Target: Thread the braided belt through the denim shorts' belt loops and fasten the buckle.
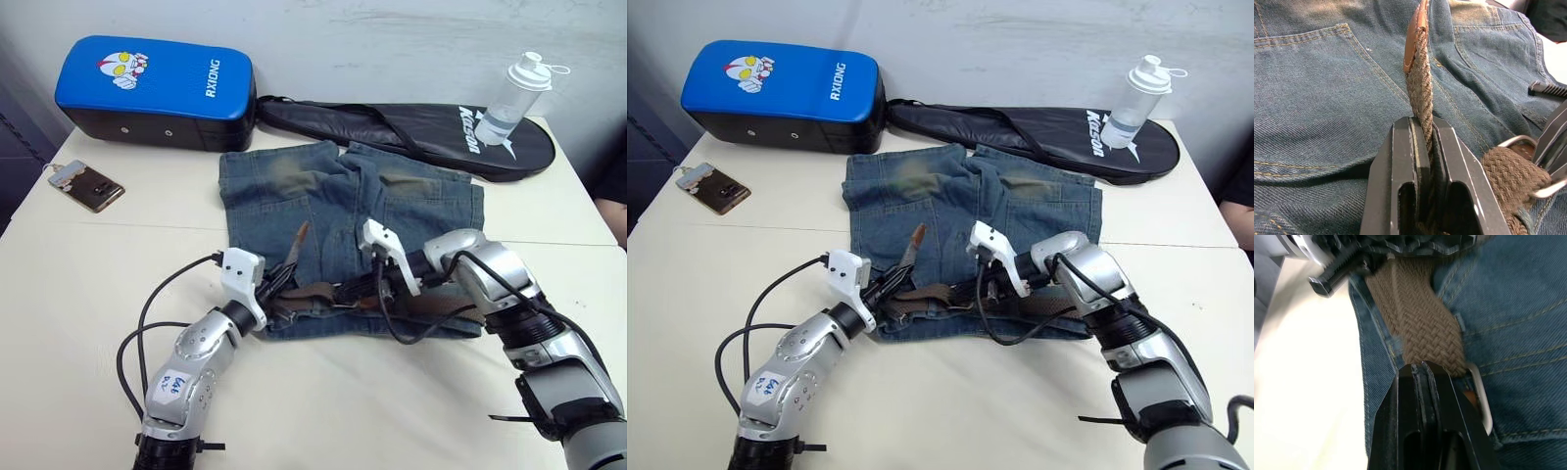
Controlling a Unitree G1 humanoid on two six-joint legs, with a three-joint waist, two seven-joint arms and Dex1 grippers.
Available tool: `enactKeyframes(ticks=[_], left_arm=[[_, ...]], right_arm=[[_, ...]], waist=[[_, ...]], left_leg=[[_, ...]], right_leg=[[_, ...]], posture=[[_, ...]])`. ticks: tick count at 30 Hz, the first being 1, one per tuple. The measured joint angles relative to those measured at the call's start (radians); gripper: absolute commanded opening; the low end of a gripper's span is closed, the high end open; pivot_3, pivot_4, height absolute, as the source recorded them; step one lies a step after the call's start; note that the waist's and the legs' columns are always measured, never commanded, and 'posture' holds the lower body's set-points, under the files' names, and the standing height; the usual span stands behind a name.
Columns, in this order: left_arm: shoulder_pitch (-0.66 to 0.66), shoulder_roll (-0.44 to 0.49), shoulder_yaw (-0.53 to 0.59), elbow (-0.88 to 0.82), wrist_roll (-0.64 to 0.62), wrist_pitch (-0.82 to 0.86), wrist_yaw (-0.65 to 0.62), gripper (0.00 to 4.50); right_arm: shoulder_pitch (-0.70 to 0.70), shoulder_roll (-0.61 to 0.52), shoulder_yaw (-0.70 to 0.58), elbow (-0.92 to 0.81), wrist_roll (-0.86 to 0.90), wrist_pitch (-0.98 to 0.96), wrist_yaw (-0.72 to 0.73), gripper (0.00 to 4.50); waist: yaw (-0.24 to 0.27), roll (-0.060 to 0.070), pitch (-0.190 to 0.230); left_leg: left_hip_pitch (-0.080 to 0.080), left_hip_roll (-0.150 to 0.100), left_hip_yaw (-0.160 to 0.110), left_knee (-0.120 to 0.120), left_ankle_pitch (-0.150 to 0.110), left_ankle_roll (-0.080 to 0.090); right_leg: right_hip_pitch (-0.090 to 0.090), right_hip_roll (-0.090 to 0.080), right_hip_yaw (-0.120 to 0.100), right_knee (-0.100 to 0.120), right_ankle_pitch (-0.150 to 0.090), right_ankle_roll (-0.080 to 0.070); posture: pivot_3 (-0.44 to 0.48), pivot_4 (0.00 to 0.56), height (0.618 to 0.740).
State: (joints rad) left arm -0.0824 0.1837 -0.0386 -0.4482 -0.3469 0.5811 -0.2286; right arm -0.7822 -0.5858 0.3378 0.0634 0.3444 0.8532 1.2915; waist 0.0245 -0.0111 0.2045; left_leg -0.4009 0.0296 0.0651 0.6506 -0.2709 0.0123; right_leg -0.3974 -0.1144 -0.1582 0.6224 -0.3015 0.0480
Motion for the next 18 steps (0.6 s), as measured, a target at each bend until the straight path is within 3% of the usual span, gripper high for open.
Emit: enactKeyframes(ticks=[18], left_arm=[[-0.005, -0.003, 0.000, 0.022, 0.001, -0.008, -0.005, 0.00]], right_arm=[[0.001, -0.001, 0.038, 0.021, -0.056, -0.047, -0.038, 0.04]], waist=[[0.000, 0.000, 0.000]], left_leg=[[0.000, 0.000, 0.000, 0.000, 0.000, 0.000]], right_leg=[[0.000, 0.000, 0.000, 0.001, 0.000, 0.000]], posture=[[0.000, 0.150, 0.740]])
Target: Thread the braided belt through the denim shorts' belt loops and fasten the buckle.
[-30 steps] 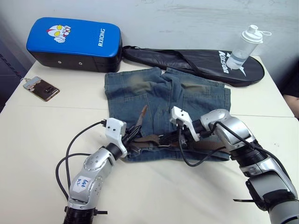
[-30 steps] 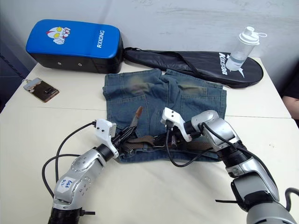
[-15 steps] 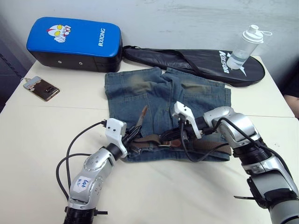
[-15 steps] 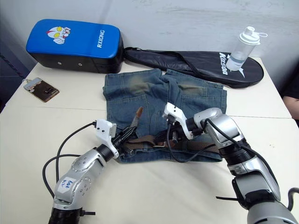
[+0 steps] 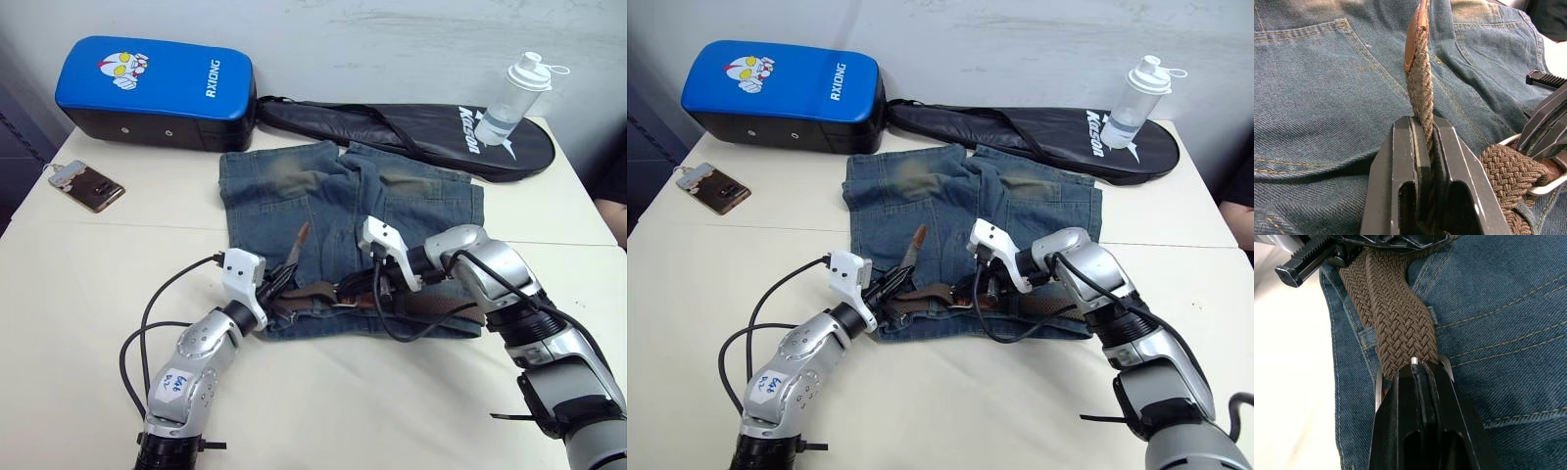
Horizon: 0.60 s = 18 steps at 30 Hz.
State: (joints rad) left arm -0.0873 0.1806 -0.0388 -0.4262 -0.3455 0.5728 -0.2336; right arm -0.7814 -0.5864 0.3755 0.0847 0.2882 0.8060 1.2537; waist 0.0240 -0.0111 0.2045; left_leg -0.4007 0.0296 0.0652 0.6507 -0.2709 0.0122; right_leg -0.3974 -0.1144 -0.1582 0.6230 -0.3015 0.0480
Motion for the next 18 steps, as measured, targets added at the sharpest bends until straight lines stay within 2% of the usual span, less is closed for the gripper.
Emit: enactKeyframes(ticks=[13, 18], left_arm=[[-0.030, -0.007, 0.001, 0.015, -0.001, 0.003, 0.000, 0.00], [-0.112, -0.027, 0.018, 0.057, -0.035, 0.018, -0.016, 0.00]], right_arm=[[0.012, 0.018, 0.036, 0.001, -0.048, -0.043, -0.004, 0.04], [-0.005, 0.023, 0.094, 0.001, -0.112, -0.072, -0.001, 0.04]], waist=[[-0.003, 0.000, 0.000], [-0.005, -0.002, -0.005]], left_leg=[[0.004, 0.000, 0.001, -0.001, 0.000, -0.001], [0.011, 0.002, 0.003, -0.003, -0.001, -0.002]], right_leg=[[0.002, 0.000, 0.001, 0.001, 0.000, 0.000], [0.007, 0.001, 0.002, 0.000, -0.001, -0.001]], posture=[[0.000, 0.150, 0.740], [0.000, 0.150, 0.740]])
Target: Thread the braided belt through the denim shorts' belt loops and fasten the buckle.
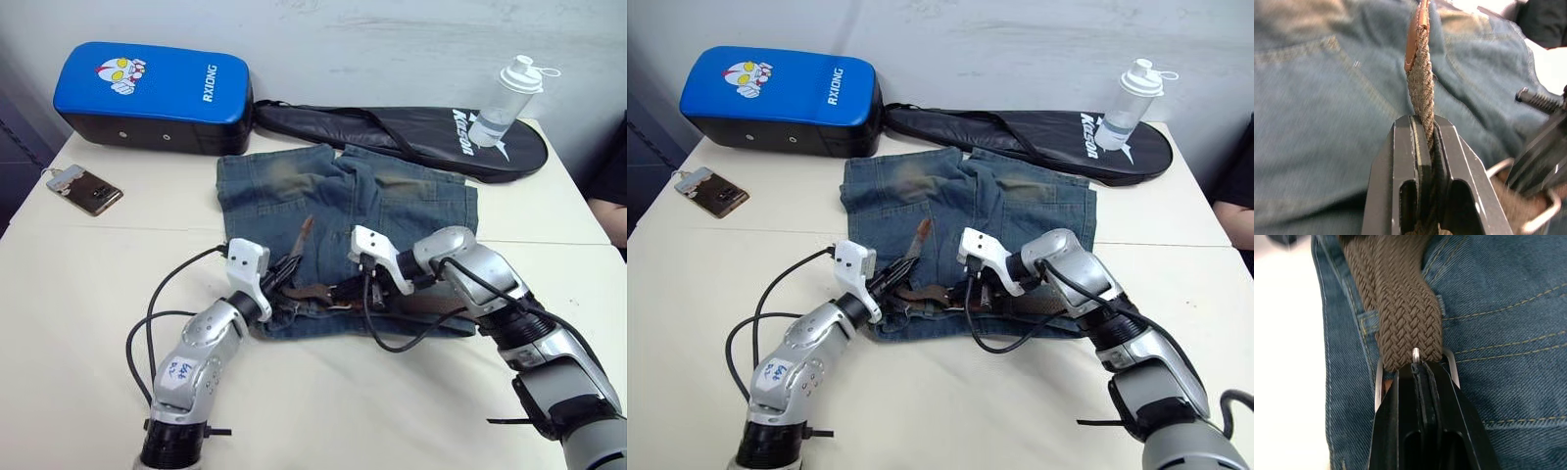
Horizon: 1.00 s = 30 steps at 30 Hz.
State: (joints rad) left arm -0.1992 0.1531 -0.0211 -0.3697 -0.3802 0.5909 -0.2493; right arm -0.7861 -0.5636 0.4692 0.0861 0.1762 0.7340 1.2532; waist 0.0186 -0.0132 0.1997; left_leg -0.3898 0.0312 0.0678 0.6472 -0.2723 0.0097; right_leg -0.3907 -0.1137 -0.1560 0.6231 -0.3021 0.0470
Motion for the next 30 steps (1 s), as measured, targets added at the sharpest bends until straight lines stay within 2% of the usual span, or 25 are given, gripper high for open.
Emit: enactKeyframes(ticks=[3, 9, 14, 21, 30], left_arm=[[-0.081, -0.018, 0.070, 0.064, -0.061, 0.001, -0.013, 0.00], [-0.217, 0.024, 0.143, 0.176, -0.188, 0.060, -0.087, 0.00], [-0.326, 0.047, 0.183, 0.306, -0.251, 0.088, -0.127, 0.00], [-0.476, 0.056, 0.142, 0.465, -0.251, 0.099, -0.219, 0.00], [-0.787, -0.009, 0.060, 0.886, -0.154, 0.025, -0.376, 0.00]], right_arm=[[-0.009, 0.002, 0.024, -0.004, -0.025, -0.007, 0.000, 0.04], [-0.019, 0.006, 0.086, -0.032, -0.125, -0.094, -0.005, 0.04], [-0.023, 0.038, 0.117, -0.029, -0.206, -0.149, -0.024, 0.04], [-0.020, 0.064, 0.117, -0.022, -0.263, -0.205, -0.024, 0.04], [0.012, 0.059, 0.113, -0.071, -0.316, -0.236, -0.037, 0.04]], waist=[[-0.001, -0.002, -0.005], [-0.009, -0.008, -0.016], [-0.020, -0.011, -0.019], [-0.026, -0.011, -0.019], [-0.022, -0.008, -0.021]], left_leg=[[0.000, 0.000, 0.000, 0.000, 0.000, 0.000], [0.004, 0.001, 0.000, -0.001, -0.001, -0.002], [0.018, 0.003, -0.002, -0.003, -0.007, -0.013], [0.020, 0.004, -0.001, -0.003, -0.007, -0.014], [0.020, 0.004, -0.001, -0.003, -0.007, -0.015]], right_leg=[[0.000, 0.000, 0.000, 0.000, 0.000, 0.000], [0.004, 0.001, 0.000, -0.001, -0.001, -0.001], [0.018, 0.002, -0.001, -0.003, -0.003, -0.001], [0.017, 0.003, 0.000, -0.002, -0.003, 0.000], [0.017, 0.003, 0.000, -0.002, -0.003, 0.000]], posture=[[0.000, 0.150, 0.740], [0.000, 0.150, 0.740], [0.000, 0.150, 0.740], [0.000, 0.150, 0.740], [0.000, 0.150, 0.740]])
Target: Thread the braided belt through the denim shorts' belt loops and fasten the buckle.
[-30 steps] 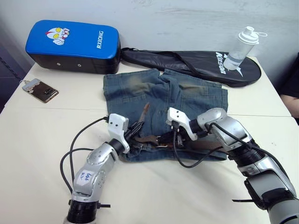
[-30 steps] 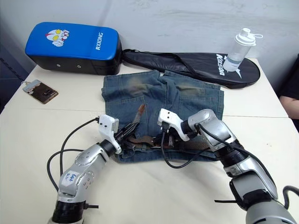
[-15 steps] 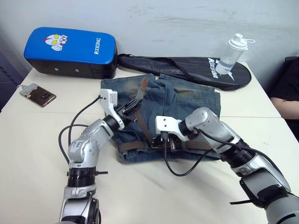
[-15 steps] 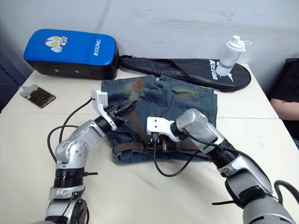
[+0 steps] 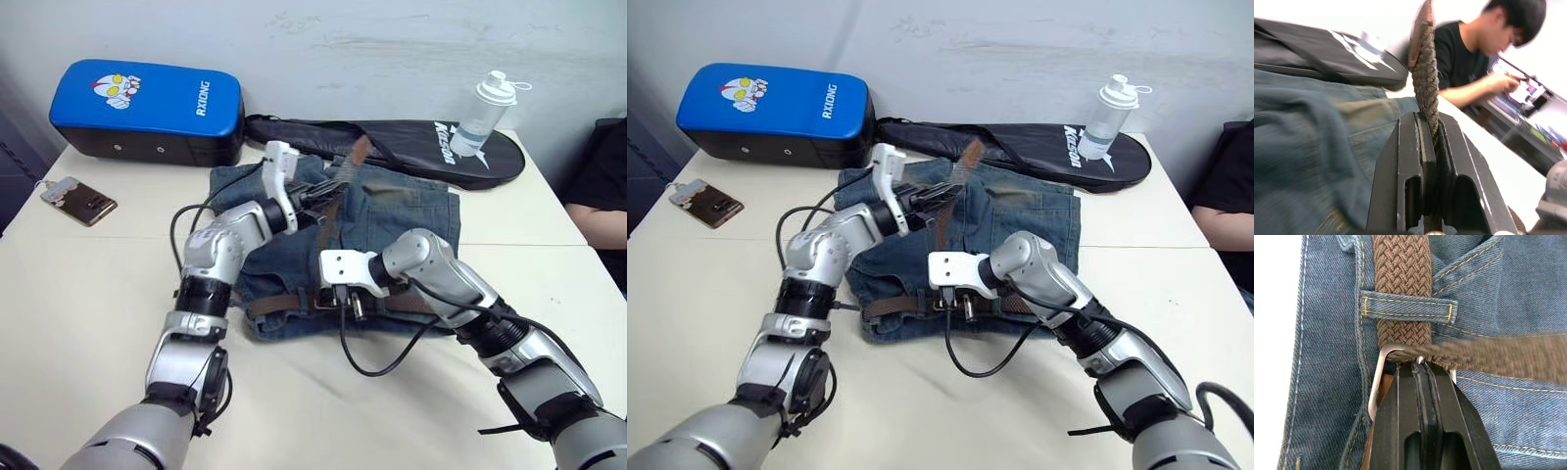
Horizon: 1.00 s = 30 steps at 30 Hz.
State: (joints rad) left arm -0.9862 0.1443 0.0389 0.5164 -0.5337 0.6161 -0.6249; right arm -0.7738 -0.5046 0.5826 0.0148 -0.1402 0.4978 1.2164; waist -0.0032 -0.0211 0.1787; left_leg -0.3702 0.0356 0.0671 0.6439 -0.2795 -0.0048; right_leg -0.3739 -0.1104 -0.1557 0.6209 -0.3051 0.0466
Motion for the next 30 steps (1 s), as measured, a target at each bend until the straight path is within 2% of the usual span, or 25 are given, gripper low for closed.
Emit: enactKeyframes(ticks=[9, 13, 17, 19, 23, 27, 30], left_arm=[[-0.227, -0.087, -0.018, 0.392, 0.104, -0.150, -0.151, 0.00], [-0.254, -0.113, -0.011, 0.482, 0.126, -0.216, -0.191, 0.00], [-0.251, -0.124, -0.002, 0.484, 0.139, -0.249, -0.206, 0.00], [-0.233, -0.122, -0.002, 0.467, 0.147, -0.253, -0.205, 0.00], [-0.100, -0.116, -0.011, 0.319, 0.169, -0.241, -0.170, 0.00], [0.083, -0.077, -0.079, 0.025, 0.218, -0.177, -0.118, 0.00], [0.145, -0.065, -0.102, -0.093, 0.226, -0.132, -0.096, 0.00]], right_arm=[[0.009, -0.010, -0.004, -0.024, -0.009, 0.015, 0.001, 0.04], [0.028, -0.008, -0.024, -0.046, -0.005, 0.047, -0.002, 0.04], [0.074, -0.001, -0.102, -0.065, 0.047, 0.138, -0.006, 0.04], [0.087, -0.001, -0.129, -0.069, 0.073, 0.174, -0.006, 0.04], [0.111, -0.014, -0.181, -0.082, 0.140, 0.246, -0.006, 0.04], [0.123, -0.024, -0.229, -0.061, 0.220, 0.298, 0.001, 0.04], [0.113, -0.041, -0.247, -0.038, 0.259, 0.310, 0.009, 0.04]], waist=[[0.003, 0.001, 0.001], [0.004, 0.001, 0.001], [0.008, 0.003, 0.002], [0.012, 0.004, 0.003], [0.024, 0.006, 0.006], [0.029, 0.006, 0.007], [0.033, 0.006, 0.007]], left_leg=[[-0.001, -0.001, 0.000, 0.000, 0.000, 0.000], [-0.002, -0.001, -0.001, -0.001, 0.000, 0.000], [-0.005, -0.002, -0.002, -0.001, 0.000, 0.000], [-0.005, -0.003, -0.002, -0.001, -0.001, 0.001], [-0.008, -0.004, -0.002, -0.001, -0.002, 0.003], [-0.011, -0.005, -0.002, -0.002, -0.001, 0.007], [-0.016, -0.005, -0.003, 0.002, -0.002, 0.011]], right_leg=[[0.000, -0.001, -0.001, -0.001, 0.000, 0.001], [-0.001, -0.001, -0.001, -0.002, -0.001, 0.003], [-0.002, -0.002, -0.001, -0.002, 0.000, 0.002], [-0.003, -0.003, -0.001, -0.002, 0.000, 0.002], [-0.004, -0.004, -0.001, -0.004, -0.001, 0.003], [-0.004, -0.004, -0.002, -0.009, -0.001, 0.003], [-0.006, -0.004, -0.003, -0.012, 0.000, 0.006]], posture=[[0.000, 0.150, 0.740], [0.000, 0.150, 0.740], [0.000, 0.150, 0.740], [0.000, 0.150, 0.740], [0.000, 0.150, 0.740], [0.000, 0.150, 0.740], [0.000, 0.150, 0.740]])
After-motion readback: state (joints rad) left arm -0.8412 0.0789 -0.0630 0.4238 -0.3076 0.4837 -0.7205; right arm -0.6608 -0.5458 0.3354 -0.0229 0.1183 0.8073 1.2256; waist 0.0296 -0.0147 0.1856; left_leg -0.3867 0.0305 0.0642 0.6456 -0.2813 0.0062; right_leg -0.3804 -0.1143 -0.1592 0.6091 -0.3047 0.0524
